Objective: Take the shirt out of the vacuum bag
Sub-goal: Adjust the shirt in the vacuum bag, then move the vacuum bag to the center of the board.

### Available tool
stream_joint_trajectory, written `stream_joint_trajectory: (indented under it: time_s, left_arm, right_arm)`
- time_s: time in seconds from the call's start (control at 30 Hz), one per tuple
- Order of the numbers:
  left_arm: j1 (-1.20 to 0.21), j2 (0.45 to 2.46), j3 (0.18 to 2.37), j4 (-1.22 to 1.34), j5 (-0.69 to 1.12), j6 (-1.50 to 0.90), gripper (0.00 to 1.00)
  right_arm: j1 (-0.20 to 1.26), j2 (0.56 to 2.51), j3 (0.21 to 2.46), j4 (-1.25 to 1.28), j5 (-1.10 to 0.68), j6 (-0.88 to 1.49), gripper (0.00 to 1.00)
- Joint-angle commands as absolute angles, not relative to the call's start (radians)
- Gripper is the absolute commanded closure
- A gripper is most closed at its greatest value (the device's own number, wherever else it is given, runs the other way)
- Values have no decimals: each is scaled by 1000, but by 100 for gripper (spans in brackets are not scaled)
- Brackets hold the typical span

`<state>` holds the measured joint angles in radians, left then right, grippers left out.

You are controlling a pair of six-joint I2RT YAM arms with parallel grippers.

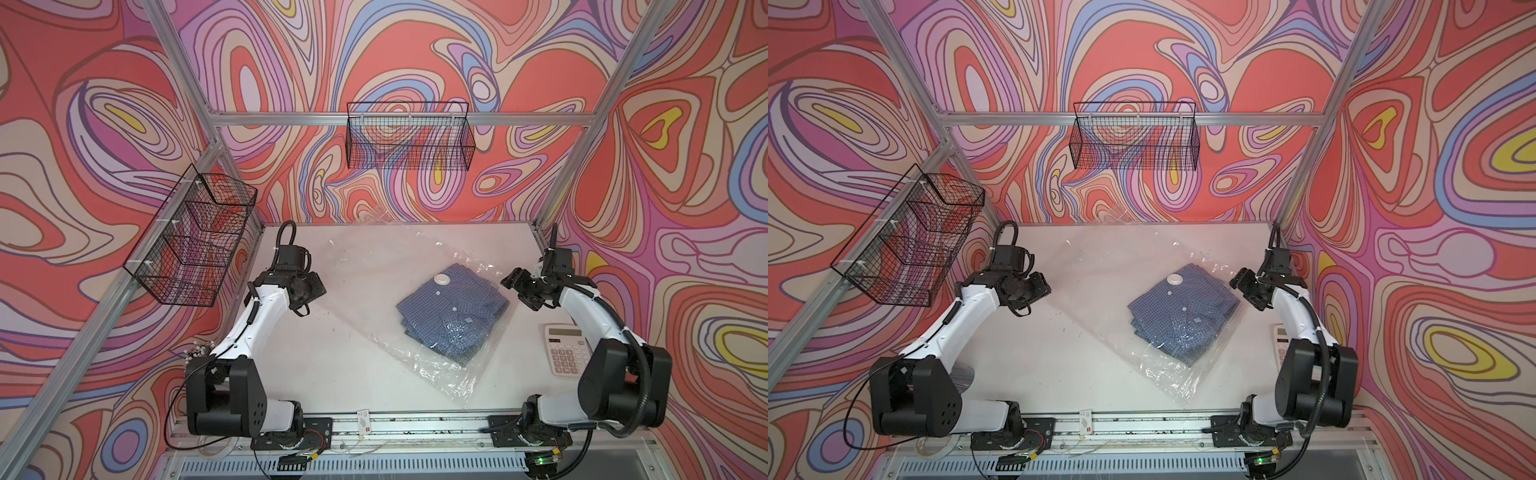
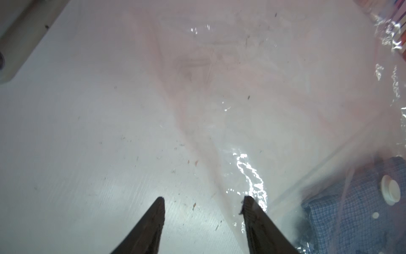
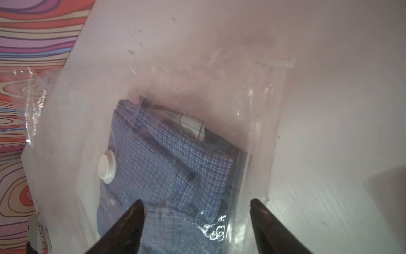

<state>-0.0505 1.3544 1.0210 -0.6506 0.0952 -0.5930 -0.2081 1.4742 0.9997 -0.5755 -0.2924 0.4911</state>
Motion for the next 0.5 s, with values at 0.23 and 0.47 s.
stream_joint_trajectory:
  time_s: [0.23,0.47]
  left_arm:
    - [-57,1296,847,-528,157,-692,9]
    - [-40,1503,915,-394,194,-733,12]
  right_arm:
    - [-212,1533,902,-398,-277,502,18]
    - [-213,1497,879,-446,-253,473,17]
